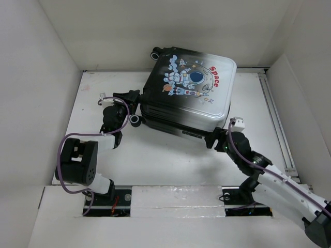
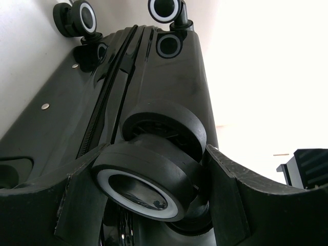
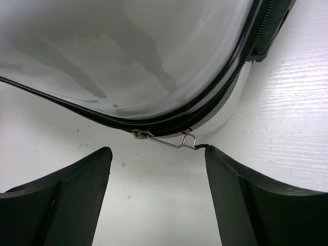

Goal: Pack the luggage

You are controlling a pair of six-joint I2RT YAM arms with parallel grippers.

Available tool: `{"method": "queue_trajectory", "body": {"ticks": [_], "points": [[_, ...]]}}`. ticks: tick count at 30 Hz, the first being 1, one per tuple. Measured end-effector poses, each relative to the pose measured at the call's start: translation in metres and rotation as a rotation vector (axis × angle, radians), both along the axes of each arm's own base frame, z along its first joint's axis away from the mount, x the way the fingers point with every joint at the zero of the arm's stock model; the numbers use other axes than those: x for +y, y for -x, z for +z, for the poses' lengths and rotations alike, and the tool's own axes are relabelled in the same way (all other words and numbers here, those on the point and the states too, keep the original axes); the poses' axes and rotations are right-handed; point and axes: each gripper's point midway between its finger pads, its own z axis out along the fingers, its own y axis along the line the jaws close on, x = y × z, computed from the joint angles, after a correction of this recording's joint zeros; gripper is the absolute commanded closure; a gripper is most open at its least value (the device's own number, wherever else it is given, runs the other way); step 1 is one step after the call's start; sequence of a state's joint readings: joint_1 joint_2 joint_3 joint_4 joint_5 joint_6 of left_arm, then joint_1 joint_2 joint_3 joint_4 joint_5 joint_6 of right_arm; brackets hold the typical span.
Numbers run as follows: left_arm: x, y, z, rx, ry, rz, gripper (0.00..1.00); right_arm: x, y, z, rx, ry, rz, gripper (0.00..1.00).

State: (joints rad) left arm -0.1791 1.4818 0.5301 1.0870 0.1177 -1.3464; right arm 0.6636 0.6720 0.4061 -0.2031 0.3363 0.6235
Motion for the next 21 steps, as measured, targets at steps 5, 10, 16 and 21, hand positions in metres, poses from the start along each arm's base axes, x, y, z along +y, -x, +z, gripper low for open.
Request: {"method": "queue_trajectory", "body": {"ticks": [5,10,16,21], "points": [[0.0,0.0,0.0,0.0,0.0,0.0,1.0,0.008,-0.007,-0.004,0.037,0.052,0.032,0.22],[0.0,0.0,0.0,-0.001,-0.004,0.0,1.0,0.01,-0.007,-0.018,0.063,0.119,0.072,0.31],[0.0,0.0,0.0,-0.002,-0.007,0.0,1.0,0.013,-0.012,-0.015,0.048,0.143,0.096,0.31],[0.001,0.0,0.0,-0.002,-0.008,0.005,1.0,0.012,-0.017,-0.024,0.055,0.184,0.088,0.5]]}}
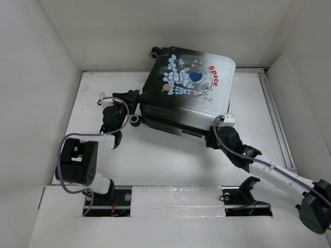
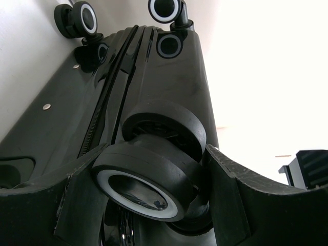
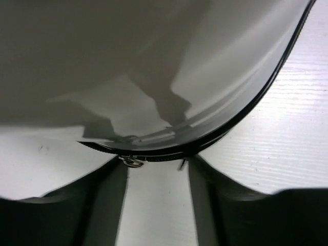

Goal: Pack the luggage

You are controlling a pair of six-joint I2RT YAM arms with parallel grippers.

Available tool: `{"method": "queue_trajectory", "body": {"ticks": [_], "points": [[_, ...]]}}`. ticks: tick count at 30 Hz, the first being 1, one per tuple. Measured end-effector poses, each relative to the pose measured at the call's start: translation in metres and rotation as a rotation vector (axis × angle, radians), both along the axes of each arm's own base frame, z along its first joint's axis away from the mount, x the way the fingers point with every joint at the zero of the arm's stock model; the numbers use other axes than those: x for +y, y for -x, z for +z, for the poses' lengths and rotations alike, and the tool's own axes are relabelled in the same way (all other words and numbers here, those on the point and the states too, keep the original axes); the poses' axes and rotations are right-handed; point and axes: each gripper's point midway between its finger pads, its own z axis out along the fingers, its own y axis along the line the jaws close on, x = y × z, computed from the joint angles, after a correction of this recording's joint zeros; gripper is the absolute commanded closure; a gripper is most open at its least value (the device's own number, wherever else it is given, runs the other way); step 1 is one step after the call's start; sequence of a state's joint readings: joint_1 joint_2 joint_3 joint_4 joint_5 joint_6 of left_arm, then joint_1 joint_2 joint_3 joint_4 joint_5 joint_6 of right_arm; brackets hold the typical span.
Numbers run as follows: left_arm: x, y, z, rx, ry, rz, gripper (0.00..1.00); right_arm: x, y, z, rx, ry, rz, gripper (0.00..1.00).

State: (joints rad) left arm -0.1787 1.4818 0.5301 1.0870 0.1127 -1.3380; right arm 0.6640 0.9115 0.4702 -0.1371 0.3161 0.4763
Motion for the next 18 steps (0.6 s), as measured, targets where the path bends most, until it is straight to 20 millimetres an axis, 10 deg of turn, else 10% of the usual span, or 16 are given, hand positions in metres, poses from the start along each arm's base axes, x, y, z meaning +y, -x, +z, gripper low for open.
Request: {"method": "queue_trajectory", "body": {"ticks": [11,18], "points": [[0.004,-0.002,0.0,0.0,-0.002,0.016,1.0,0.013,-0.009,0.004,-0.048,-0.06,0.009,0.99],[0.001,0.001,0.001,-0.006,-0.005,0.025,1.0,0.019,-0.006,0.006,-0.065,-0.083,0.022,1.0]]}}
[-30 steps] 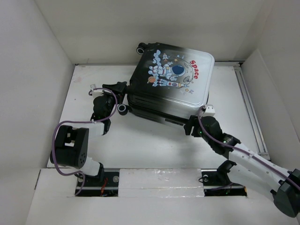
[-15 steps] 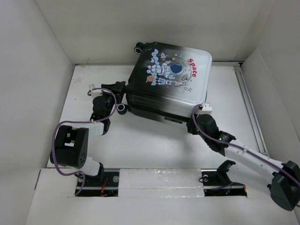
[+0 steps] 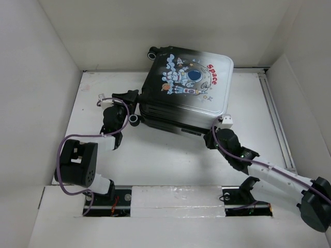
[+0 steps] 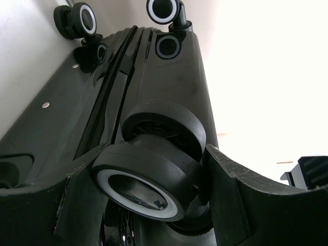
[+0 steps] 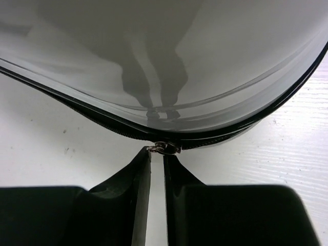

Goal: Pack the luggage

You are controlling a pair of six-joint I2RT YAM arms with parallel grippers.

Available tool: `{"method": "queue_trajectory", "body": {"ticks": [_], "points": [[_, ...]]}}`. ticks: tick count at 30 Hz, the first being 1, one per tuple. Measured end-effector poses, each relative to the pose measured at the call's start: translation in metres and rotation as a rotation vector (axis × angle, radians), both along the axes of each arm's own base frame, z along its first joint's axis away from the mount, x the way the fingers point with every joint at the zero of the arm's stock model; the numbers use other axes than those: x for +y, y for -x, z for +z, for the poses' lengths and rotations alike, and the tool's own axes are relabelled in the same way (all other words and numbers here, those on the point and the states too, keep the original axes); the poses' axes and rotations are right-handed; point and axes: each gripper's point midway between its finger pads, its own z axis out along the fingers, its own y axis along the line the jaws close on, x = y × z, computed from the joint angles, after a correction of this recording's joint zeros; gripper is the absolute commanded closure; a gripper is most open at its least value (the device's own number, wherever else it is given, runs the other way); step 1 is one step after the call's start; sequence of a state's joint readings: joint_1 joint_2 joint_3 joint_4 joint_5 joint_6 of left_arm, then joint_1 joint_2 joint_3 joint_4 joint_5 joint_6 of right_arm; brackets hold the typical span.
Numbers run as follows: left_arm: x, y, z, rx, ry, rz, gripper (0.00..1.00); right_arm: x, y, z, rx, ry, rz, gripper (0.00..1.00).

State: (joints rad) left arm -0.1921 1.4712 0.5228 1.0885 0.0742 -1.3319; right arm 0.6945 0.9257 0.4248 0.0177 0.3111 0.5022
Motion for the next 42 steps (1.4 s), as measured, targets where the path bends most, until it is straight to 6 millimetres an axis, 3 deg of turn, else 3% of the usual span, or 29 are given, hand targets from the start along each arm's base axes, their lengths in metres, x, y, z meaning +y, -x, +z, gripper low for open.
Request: {"method": "queue_trajectory", "body": {"ticks": [5,11,15,21,25,28,32,35,42], "points": [[-0.001,0.007,0.006,-0.024,0.006,0.033,1.0,0.009,0.001,-0.009,-0.01,0.048,-0.024,1.0],[0.013,0.009,0.018,-0.059,0.008,0.12,1.0,0.019,-0.021,-0.01,-0.022,0.198,-0.103,1.0],[0.007,0.026,0.023,-0.069,-0.013,0.098,1.0,0.043,-0.017,-0.001,-0.026,0.189,-0.011,1.0],[-0.025,0.053,0.037,-0.105,-0.034,0.009,1.0,0.011,0.007,0.028,0.002,0.208,0.062,1.0],[-0.044,0.068,0.024,-0.082,-0.034,-0.066,1.0,-0.002,0.017,0.023,0.072,0.196,0.105,1.0],[-0.046,0.069,0.025,-0.086,-0.027,-0.048,1.0,0.018,0.013,0.011,0.093,0.176,0.14,1.0],[-0.045,0.067,0.017,-0.056,-0.035,0.005,1.0,0.086,0.001,0.009,0.024,0.117,0.224,1.0],[-0.045,0.067,0.011,-0.032,-0.038,0.012,1.0,0.116,0.006,0.01,-0.008,0.112,0.286,1.0],[-0.058,0.075,0.019,-0.017,-0.062,-0.067,1.0,0.108,0.015,0.013,-0.058,0.171,0.332,1.0]]}}
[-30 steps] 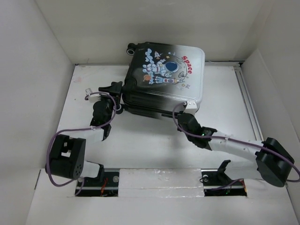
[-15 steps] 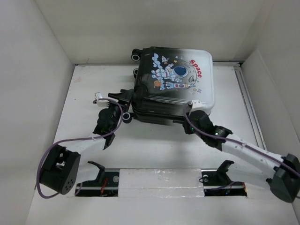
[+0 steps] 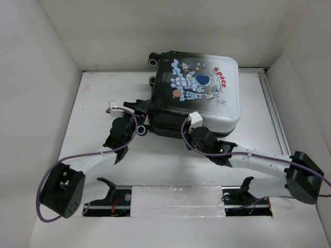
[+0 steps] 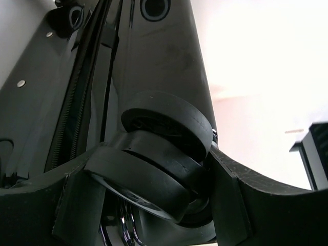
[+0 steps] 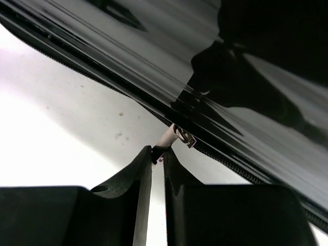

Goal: Pack the luggage

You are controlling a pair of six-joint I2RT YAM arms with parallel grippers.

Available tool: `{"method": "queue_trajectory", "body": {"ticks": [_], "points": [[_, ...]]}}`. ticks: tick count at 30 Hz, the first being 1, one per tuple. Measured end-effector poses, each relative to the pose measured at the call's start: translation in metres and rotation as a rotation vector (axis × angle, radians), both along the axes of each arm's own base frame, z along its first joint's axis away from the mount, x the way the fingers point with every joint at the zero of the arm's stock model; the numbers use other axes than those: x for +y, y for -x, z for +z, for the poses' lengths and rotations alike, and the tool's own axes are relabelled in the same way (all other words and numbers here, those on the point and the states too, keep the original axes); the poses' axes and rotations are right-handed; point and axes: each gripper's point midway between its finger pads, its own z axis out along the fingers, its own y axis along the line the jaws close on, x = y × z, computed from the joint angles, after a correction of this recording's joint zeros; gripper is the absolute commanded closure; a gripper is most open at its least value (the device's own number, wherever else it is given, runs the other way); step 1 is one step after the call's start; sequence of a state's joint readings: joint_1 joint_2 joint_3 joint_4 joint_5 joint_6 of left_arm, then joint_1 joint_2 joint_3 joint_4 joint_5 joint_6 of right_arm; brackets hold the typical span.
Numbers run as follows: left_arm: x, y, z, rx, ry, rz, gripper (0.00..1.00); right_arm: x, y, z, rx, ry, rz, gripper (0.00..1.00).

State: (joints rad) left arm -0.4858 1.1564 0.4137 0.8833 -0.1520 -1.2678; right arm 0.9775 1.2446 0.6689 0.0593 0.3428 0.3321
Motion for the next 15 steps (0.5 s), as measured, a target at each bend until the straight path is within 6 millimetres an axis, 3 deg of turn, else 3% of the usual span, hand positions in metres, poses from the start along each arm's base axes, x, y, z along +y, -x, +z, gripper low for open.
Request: {"method": "queue_trajectory", "body": {"ticks": [3,6,8,11,15], "points": [[-0.013,-0.002,0.003,0.006,-0.003,-0.053,1.0,0.001,0.002,0.0,-0.004,0.009,0.02,1.0],[-0.05,0.01,-0.004,0.026,-0.008,-0.215,1.0,0.057,0.028,0.024,-0.016,-0.141,0.237,1.0],[-0.091,0.038,-0.008,0.042,0.018,-0.416,1.0,0.09,0.044,0.043,-0.027,-0.222,0.36,1.0],[-0.12,0.075,-0.005,0.049,0.034,-0.601,1.0,0.113,0.052,0.064,-0.058,-0.305,0.445,1.0],[-0.12,0.091,-0.002,0.066,0.012,-0.644,0.99,0.125,0.057,0.078,-0.08,-0.351,0.502,1.0]]}}
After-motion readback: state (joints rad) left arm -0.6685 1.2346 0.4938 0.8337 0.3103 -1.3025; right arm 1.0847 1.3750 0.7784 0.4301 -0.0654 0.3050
